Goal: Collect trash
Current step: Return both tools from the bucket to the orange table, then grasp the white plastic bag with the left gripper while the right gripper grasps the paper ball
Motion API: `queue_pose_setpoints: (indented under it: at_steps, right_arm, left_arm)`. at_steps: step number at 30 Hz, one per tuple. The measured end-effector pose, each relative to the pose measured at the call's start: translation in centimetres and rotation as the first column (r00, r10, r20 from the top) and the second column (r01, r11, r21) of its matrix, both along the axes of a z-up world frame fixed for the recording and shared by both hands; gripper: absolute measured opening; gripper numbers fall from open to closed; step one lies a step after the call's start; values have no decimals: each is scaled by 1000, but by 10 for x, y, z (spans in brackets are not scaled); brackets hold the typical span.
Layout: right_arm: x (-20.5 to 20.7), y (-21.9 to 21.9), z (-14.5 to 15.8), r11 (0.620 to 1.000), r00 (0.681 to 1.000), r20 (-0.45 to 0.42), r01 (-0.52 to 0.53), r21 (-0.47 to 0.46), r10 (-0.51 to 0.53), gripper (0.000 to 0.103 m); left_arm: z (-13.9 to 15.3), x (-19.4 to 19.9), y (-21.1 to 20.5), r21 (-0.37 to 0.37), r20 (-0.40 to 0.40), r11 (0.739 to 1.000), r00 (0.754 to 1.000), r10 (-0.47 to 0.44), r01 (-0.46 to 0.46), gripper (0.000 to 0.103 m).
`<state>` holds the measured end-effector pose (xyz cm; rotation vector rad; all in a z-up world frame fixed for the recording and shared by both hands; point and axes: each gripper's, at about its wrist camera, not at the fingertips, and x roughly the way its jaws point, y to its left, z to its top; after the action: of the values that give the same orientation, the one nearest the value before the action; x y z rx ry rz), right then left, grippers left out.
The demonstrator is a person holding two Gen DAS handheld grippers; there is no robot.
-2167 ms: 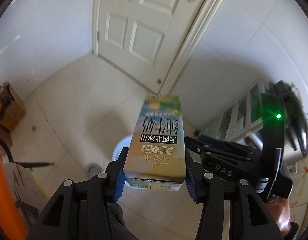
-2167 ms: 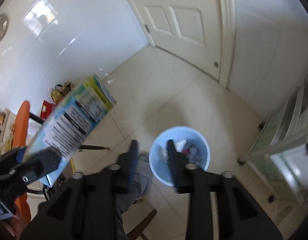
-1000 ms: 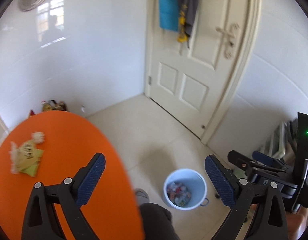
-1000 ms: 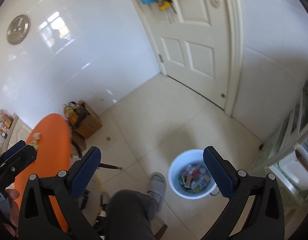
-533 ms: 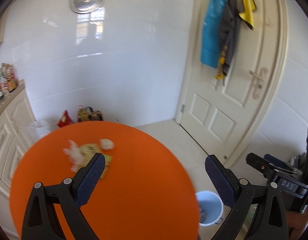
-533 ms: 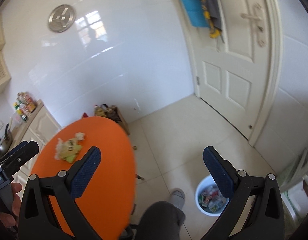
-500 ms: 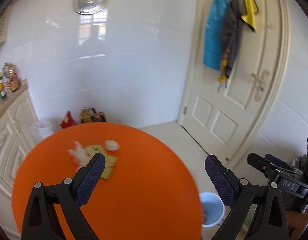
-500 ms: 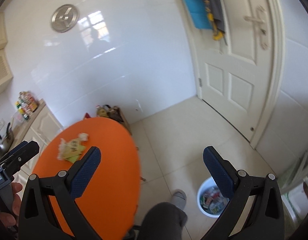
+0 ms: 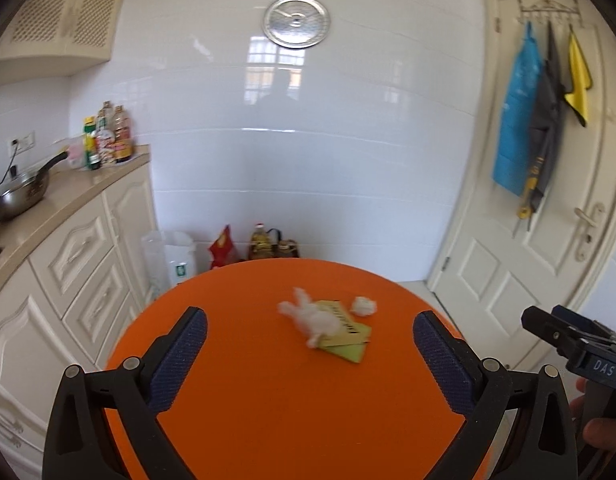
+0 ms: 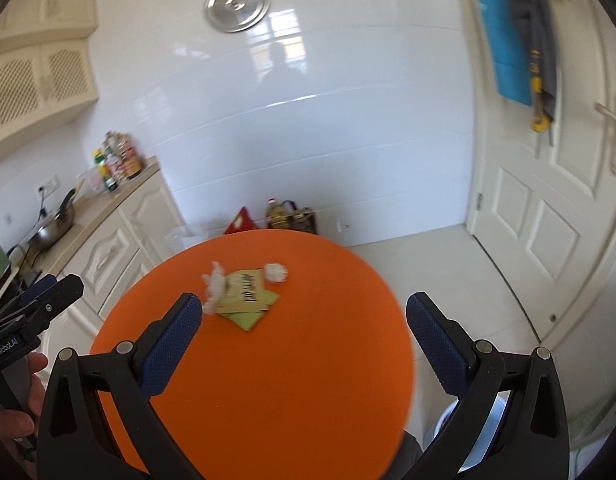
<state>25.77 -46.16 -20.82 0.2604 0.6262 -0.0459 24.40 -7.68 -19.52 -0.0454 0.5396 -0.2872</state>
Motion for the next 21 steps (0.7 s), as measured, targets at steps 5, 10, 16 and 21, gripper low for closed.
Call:
queue_pose_setpoints:
  at_steps: [5,10,16,21]
  right_arm:
    - [22,24,-4,998,998,-11,-56,-27,56,103]
    - [48,30,-21,996,996,-52,-75,-49,73,103]
    - [98,17,-58,996,989,-133,-72,-52,65,103]
    - [148,8,-94,996,976,-207,-79,-33,70,103]
  left_arm:
    - [-11,9,7,-4,-28,1000,999,31,-31,102]
    - [-28,45,-9,-1,-95,1000,995,17,-17,102]
    - [-61,113,-50,6,-205,1000,979,2,-1,102]
    - [-92,184,-86,19,-308,1000,951,12,-7,101]
